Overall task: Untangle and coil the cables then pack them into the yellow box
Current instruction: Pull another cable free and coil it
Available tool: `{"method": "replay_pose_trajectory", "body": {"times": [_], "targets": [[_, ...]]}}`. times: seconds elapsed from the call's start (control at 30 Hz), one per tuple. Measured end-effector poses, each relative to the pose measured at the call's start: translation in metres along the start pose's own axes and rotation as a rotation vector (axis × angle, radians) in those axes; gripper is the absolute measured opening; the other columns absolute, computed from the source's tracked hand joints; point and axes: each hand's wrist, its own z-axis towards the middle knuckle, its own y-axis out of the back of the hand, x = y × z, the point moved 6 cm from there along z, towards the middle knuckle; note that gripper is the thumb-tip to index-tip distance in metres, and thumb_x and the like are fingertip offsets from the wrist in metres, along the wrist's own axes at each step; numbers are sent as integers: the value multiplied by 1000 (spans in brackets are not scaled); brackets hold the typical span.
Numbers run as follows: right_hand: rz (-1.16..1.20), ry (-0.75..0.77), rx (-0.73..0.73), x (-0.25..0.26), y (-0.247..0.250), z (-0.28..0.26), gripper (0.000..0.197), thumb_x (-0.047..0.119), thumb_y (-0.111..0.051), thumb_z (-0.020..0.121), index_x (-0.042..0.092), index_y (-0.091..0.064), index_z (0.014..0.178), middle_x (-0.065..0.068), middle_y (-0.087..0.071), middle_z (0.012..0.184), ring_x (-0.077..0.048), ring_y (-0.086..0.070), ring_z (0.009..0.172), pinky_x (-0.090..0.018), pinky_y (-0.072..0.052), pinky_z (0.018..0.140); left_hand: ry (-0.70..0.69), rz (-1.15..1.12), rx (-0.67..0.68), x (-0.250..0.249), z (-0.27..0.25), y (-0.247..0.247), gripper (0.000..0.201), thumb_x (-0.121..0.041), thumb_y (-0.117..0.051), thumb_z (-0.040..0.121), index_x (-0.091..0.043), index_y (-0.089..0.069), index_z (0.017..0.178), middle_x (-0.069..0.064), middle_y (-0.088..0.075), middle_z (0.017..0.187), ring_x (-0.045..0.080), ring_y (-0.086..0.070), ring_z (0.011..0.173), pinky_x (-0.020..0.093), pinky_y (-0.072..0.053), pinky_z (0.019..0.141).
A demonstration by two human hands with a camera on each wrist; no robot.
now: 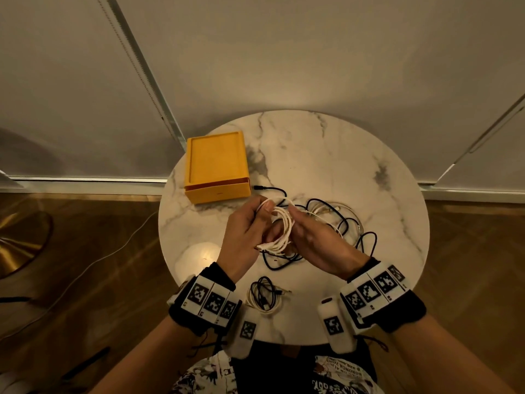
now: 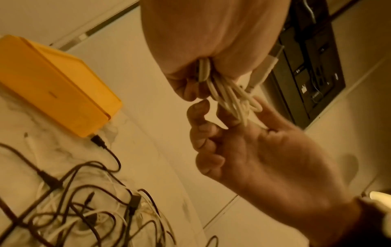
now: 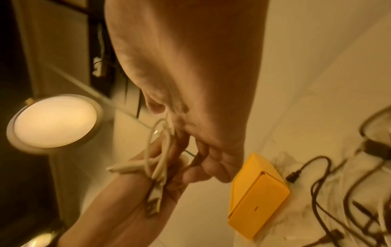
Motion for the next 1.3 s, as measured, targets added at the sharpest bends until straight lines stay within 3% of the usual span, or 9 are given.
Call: {"method": "replay_pose_trajectory", "body": {"times": [0.13,0.3,0.47,0.63,0.77,0.9,1.0,1.17,1.3], "targets": [[-405,0,-182,8,5,-1,60,53,-30,98,6,-67,99,-10,-70,89,-14,-60,75,-28,-44,71,-97,188,-91,0,3,12,34,-39,-43,99,-11,-55,84,-8,-48,61,13,-43,58,41,-36,56],[-219,246,-430,19,22,-4,24,20,-59,93,-3,-65,89,-18,-66,69,-27,-64,59,-39,-49,60,-186,378,-97,-6,4,12,28,-31,-41,101,-13,-56,86,-13,-50,60,6,-44,54,27,-32,52],[-177,237,-316,16,13,-1,11,8,-58,91,4,-67,95,-7,-68,79,-18,-61,71,-26,-48,65,-263,495,-99,-9,7,9,27,-32,-39,101,-16,-54,86,-14,-52,61,1,-50,55,17,-31,52],[138,172,-148,15,1,4,41,4,-52,70,-6,-54,110,-12,-63,89,-20,-61,79,-30,-48,70,-260,508,-112,-12,8,3,31,-38,-38,100,-11,-55,105,-2,-67,79,10,-61,67,28,-46,57],[-305,113,-231,20,2,6,26,-7,-59,81,-5,-60,107,-19,-66,92,-16,-62,81,-24,-52,72,-283,499,-123,-14,8,4,18,-27,-43,101,-19,-55,111,0,-68,83,8,-62,71,21,-45,60],[-682,122,-266,17,7,7,17,20,-63,80,8,-66,91,-12,-68,84,-18,-58,69,-43,-49,72,-336,560,-123,-14,8,7,28,-31,-41,99,-14,-62,105,2,-69,81,7,-59,68,20,-41,59],[-581,25,-196,10,6,9,40,39,-56,69,3,-63,85,-11,-60,77,-24,-49,69,-49,-42,67,-342,526,-105,-15,7,6,31,-31,-41,99,-12,-65,105,-4,-66,79,0,-57,67,13,-40,60],[-99,-76,-76,-1,-4,5,16,17,-52,73,20,-65,65,2,-62,71,-12,-53,69,-29,-40,66,-374,513,-49,-19,6,-4,31,-27,-44,100,-11,-67,113,-13,-58,72,-7,-55,65,13,-40,59],[-252,-56,-119,3,7,2,24,17,-49,87,5,-67,77,-8,-67,80,-17,-57,78,-27,-41,66,-408,552,-9,-16,8,-2,38,-42,-49,96,-9,-68,99,0,-71,81,3,-62,69,16,-46,61]]}}
